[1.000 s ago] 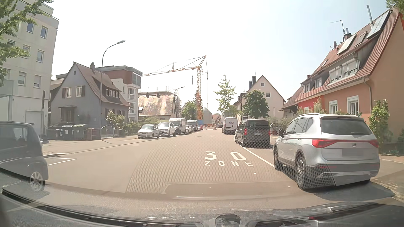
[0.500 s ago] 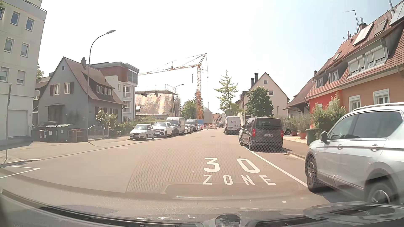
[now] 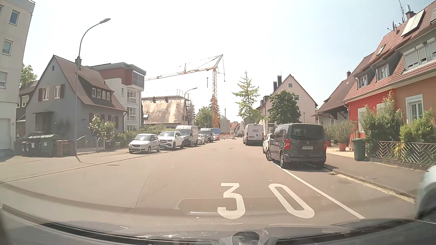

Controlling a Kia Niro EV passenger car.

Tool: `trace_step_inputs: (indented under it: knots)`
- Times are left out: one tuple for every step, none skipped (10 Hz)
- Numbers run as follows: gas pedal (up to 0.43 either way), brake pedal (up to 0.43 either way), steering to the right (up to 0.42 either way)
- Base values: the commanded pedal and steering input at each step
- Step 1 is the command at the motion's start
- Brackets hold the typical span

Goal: Follow the waypoints while adhering to traffic rules and regulations

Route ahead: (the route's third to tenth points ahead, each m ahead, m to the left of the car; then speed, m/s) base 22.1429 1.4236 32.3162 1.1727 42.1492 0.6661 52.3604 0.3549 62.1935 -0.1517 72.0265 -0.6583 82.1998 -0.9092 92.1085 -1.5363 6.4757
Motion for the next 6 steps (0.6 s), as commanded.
trace_step_inputs:
  knots:
    - [0.13,0.0,-0.001]
    - [0.13,0.0,0.0]
    - [0.13,0.0,0.0]
    - [0.13,0.0,0.001]
    - [0.13,0.0,0.003]
    - [0.13,0.0,0.007]
